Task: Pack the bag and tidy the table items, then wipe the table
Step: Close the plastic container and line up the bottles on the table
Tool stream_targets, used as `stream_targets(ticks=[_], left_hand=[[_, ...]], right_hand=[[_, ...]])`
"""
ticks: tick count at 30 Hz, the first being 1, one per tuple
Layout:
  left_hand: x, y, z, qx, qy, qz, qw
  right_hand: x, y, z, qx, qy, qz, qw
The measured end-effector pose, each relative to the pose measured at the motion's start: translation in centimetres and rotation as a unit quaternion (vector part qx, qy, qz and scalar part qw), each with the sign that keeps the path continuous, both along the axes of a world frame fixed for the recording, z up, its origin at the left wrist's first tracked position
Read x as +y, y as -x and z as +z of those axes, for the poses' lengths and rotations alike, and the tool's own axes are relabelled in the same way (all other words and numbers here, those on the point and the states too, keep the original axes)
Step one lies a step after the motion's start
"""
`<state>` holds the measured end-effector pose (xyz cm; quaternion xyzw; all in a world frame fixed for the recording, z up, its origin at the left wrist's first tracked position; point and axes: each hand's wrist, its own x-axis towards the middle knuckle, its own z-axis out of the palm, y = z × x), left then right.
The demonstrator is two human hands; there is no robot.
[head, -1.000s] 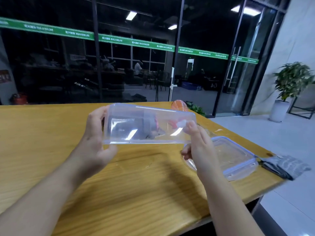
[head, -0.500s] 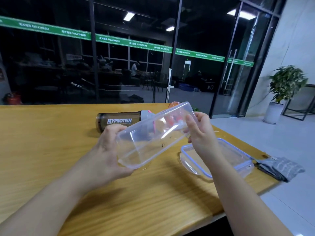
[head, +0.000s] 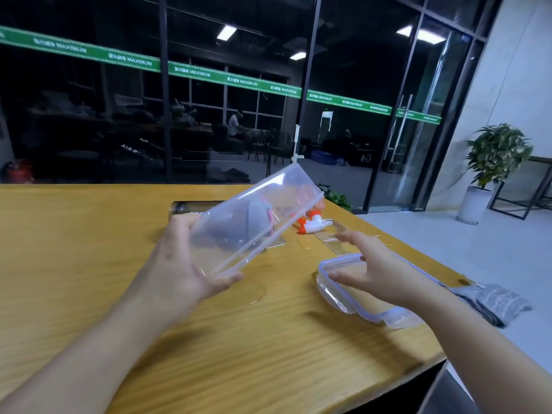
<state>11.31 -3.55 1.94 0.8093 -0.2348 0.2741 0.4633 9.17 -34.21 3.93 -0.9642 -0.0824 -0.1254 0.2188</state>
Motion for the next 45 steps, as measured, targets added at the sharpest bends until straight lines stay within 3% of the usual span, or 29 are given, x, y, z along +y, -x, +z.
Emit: stream_targets(ticks=[6, 12, 21, 25, 29, 35, 45], left_hand=[[-0.6, 0.3, 0.1, 0.067, 0.117, -0.001, 0.991], [-1.0, 0.0, -0.1, 0.101, 0.128, 0.023, 0.986], [-0.8, 0.3, 0.3, 0.083, 0.155, 0.002, 0.984], [-0.5, 0.3, 0.5, 0.077, 0.161, 0.017, 0.984], [-0.6, 0.2, 0.5, 0.072, 0.171, 0.025, 0.982], [-0.6, 0.4, 0.7, 0.077, 0.185, 0.013, 0.98], [-0.5, 0.0, 0.4, 0.084, 0.185, 0.007, 0.979]], right_hand=[[-1.2, 2.8, -1.9, -0.035, 0.085, 0.033, 0.995], [-2.7, 4.0, -3.6, -0.053, 0.098, 0.04, 0.993], [-2.2, 5.0, -3.3, -0.068, 0.146, 0.014, 0.987], [-2.0, 4.8, -3.6, -0.191, 0.231, 0.062, 0.952], [-1.9, 4.6, -3.5, -0.249, 0.292, 0.079, 0.92], [-3.2, 4.5, -4.0, -0.329, 0.319, 0.11, 0.882], [-4.2, 4.0, -4.1, -0.398, 0.304, 0.066, 0.863]])
